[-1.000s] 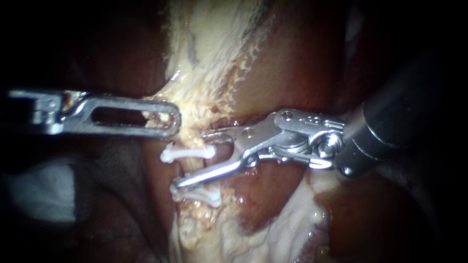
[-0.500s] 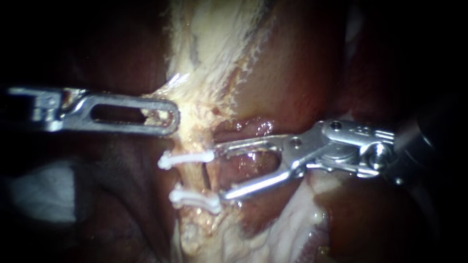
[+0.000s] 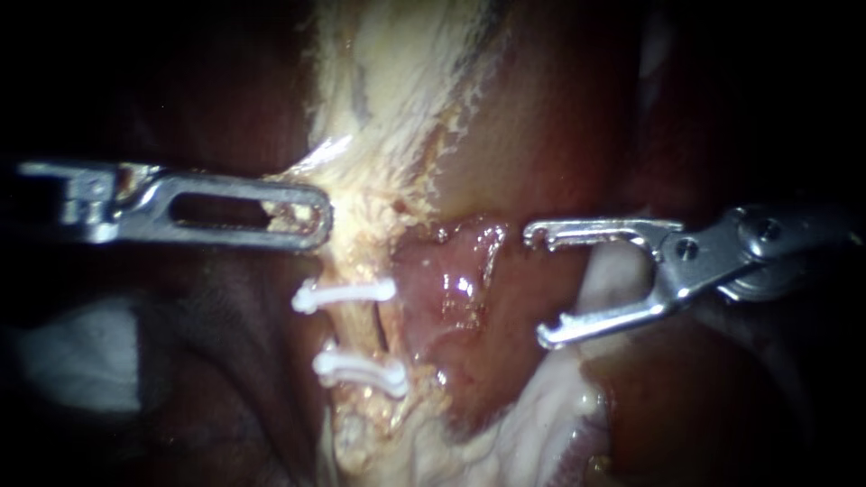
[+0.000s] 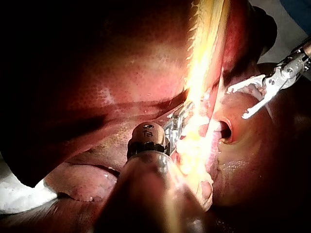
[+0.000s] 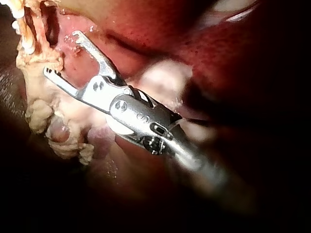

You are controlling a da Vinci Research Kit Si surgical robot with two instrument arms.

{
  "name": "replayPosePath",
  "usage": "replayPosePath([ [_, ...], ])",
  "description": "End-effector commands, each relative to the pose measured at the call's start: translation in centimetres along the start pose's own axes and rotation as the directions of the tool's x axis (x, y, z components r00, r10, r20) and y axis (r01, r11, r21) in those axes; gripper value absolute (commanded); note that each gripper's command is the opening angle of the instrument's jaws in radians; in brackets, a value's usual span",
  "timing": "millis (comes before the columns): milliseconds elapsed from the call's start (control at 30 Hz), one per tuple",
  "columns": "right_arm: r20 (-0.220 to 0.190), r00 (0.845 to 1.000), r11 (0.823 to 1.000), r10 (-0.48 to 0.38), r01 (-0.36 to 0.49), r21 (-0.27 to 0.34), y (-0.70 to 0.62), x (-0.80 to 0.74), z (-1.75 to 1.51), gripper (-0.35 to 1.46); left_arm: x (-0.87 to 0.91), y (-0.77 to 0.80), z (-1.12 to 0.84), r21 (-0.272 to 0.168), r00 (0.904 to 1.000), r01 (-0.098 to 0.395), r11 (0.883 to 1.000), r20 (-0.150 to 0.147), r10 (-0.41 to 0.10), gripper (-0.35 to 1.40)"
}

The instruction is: Going back third clip left tube

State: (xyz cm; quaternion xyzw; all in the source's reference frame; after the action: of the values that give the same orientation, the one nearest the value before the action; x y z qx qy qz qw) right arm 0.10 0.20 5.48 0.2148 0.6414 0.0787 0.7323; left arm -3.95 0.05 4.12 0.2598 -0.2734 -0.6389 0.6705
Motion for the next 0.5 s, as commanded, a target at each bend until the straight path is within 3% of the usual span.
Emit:
replayPosePath([
  [33,0.000,1.000,1.000,0.000,0.000,-0.001,-0.04,0.03,-0.03,0.60,-0.01,0.01,0.01,0.000,1.0000,0.000,1.000,0.000,0.000,-0.35],
  [267,-0.005,1.000,1.000,-0.006,0.006,0.014,-0.13,0.12,-0.04,0.60,0.00,0.04,0.12,-0.002,1.0000,-0.001,1.000,0.005,0.001,-0.35],
  [500,-0.004,1.000,1.000,-0.005,0.005,0.012,-0.10,0.11,-0.04,0.60,0.07,0.05,0.50,-0.011,0.9998,-0.004,1.000,0.020,0.004,-0.35],
])
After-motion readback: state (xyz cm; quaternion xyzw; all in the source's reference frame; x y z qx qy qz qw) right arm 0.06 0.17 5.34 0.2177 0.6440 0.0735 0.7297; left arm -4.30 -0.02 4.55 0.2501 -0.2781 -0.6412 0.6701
